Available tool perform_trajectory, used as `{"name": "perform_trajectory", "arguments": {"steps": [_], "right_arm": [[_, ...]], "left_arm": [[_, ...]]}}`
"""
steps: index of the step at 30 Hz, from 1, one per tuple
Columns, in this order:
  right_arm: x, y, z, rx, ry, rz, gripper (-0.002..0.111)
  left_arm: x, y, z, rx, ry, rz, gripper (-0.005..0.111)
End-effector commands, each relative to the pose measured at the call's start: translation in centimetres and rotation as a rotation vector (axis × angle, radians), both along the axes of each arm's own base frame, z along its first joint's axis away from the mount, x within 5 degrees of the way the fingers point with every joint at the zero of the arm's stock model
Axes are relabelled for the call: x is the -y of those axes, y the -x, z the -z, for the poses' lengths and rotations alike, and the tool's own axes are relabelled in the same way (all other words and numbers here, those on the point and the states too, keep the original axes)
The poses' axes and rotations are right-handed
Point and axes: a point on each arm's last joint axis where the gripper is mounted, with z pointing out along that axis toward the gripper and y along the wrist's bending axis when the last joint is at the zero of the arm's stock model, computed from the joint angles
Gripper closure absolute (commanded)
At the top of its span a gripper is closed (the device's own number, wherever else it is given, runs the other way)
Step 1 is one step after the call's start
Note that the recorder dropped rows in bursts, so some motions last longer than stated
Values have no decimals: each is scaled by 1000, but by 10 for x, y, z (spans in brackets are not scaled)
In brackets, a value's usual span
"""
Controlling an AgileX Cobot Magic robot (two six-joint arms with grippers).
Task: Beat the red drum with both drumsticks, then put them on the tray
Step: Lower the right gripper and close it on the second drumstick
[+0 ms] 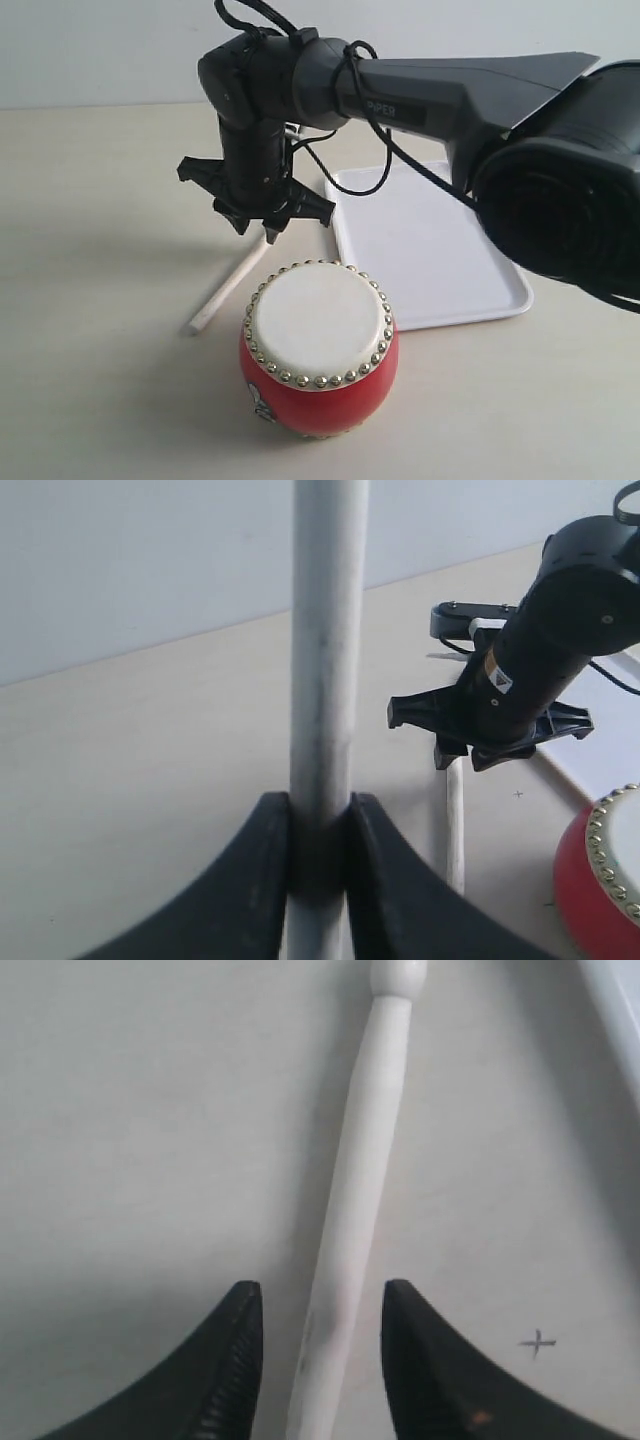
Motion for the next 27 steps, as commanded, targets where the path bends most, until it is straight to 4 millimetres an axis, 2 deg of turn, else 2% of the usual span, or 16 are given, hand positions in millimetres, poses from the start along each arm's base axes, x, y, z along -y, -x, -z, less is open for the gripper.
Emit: {"name": "perform_trajectory", "arguments": {"steps": [1,17,20,27], "right_arm": [[-1,-6,2,4,-6,-12,69],[4,-11,23,-32,14,-35,70],[4,-11,26,-34,17,-47,77],[-5,-17,21,48,-42,-179,105]], "left_arm": [[-1,1,0,13,-18,1,107],[-1,1,0,13,-20,0,107],[-1,1,0,14,-22,0,107],[-1,0,0,16,-21,0,107]]}}
